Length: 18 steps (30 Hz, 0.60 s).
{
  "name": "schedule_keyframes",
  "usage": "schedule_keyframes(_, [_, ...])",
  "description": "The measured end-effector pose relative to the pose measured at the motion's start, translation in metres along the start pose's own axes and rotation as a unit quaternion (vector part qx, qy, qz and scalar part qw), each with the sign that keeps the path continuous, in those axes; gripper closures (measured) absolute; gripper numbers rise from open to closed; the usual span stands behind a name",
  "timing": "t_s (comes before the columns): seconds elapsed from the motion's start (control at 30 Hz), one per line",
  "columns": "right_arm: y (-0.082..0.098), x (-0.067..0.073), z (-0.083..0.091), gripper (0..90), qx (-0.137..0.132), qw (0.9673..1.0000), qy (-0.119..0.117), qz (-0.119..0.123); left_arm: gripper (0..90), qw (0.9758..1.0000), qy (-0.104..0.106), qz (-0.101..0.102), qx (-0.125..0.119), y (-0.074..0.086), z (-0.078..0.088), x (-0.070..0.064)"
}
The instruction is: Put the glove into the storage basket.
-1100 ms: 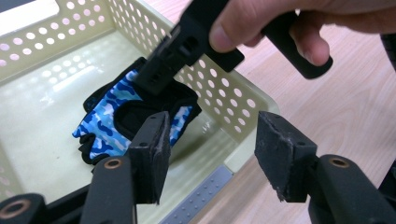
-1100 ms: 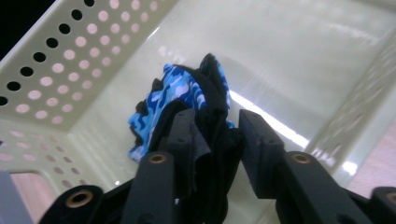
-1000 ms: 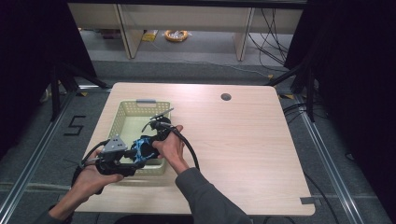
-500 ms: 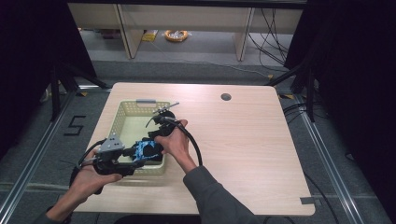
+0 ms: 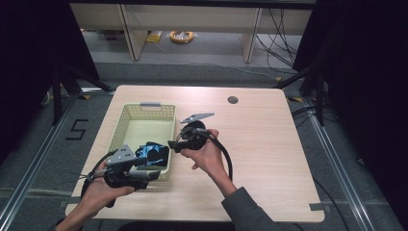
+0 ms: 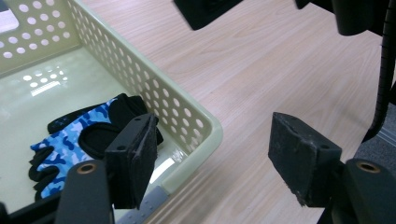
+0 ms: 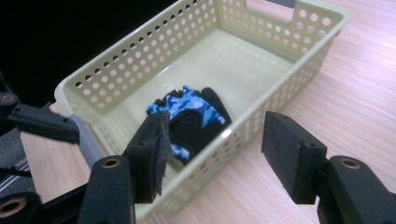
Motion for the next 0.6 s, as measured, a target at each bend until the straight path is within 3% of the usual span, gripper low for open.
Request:
schedule_keyframes(0.1, [0.005,-0.003,0.006,41.0,-0.004,1.0,-0.003,0.005,30.3,1.0,0.003,-0.001,0.0,0.002,-0.001,-0.001])
schedule_keyframes(0.13, [0.008,-0.005,0.01,40.8,-0.007,1.0,-0.004,0.002,29.6,0.9999,0.003,0.005,-0.01,0.002,-0.002,-0.003])
schedule_keyframes(0.17, [0.013,-0.007,0.017,40.1,-0.011,0.9999,-0.005,0.0,28.0,0.9999,0.005,-0.009,-0.002,0.004,-0.003,-0.002])
schedule_keyframes(0.27, [0.019,-0.011,0.023,38.8,-0.011,0.9999,-0.002,0.004,23.6,1.0,0.006,-0.004,-0.002,0.006,-0.005,-0.002])
schedule_keyframes(0.37, [0.03,-0.018,0.036,36.1,-0.013,0.9997,0.017,0.011,20.7,0.9997,0.019,0.01,-0.009,0.009,-0.009,-0.007])
schedule_keyframes(0.4, [0.032,-0.02,0.038,35.8,-0.019,0.9995,0.02,0.018,20.4,0.9997,0.021,0.0,-0.007,0.01,-0.009,-0.008])
schedule_keyframes(0.6, [0.05,-0.029,0.052,34.2,-0.02,0.9993,0.031,0.01,19.2,0.9993,0.035,0.0,-0.015,0.016,-0.013,-0.018])
Point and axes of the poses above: each handheld gripper's, and its own axes: z roughly backward along the jaws, y roughly out of its underside, x roughly to its left, the point moved 5 cm from there along -z, roughly forward along the jaws, and after that the axes turned 7 degrees about y, right-handed, at the moved point
